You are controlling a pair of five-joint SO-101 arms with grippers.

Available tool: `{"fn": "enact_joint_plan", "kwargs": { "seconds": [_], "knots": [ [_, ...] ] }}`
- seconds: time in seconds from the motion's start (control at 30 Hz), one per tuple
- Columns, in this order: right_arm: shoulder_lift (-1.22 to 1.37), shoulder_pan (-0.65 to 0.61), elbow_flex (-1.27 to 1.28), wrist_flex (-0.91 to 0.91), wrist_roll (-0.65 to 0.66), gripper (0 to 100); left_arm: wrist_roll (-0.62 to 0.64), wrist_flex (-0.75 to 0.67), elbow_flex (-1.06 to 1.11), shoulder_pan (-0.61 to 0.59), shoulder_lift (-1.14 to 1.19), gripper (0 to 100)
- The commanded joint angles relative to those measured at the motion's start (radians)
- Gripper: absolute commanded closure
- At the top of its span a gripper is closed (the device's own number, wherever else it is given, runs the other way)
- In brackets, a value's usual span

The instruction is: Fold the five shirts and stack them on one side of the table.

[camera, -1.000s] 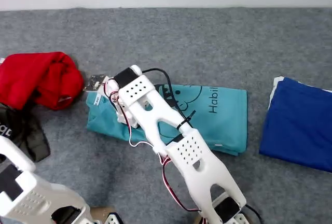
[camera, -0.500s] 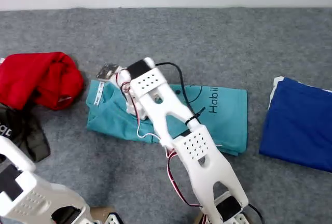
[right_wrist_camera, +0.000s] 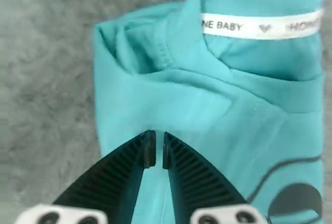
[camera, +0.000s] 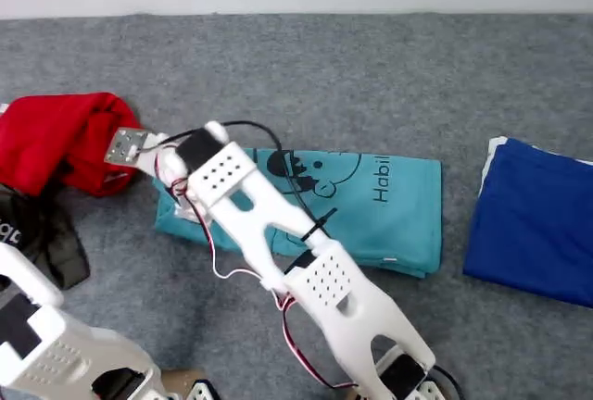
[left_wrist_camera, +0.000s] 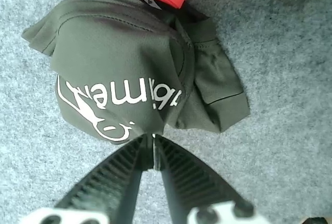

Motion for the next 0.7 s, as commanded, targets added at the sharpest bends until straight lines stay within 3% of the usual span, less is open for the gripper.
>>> {"fn": "enact_joint_plan", "kwargs": {
  "seconds": [0.0,0.23,0.67],
  "knots": [
    [0.016,0.041,-0.048,-0.035,-0.002,95.7,-0.008,-0.011,-0.004,0.002,-0.006,98],
    [0.030,0.151,-0.048,-0.024,0.000,95.7,-0.008,-0.011,-0.004,0.000,-0.006,98],
    [-0.074,0.044,-0.048,0.012,-0.002,95.8,-0.008,-0.011,-0.004,0.000,-0.006,98]
  ]
}}
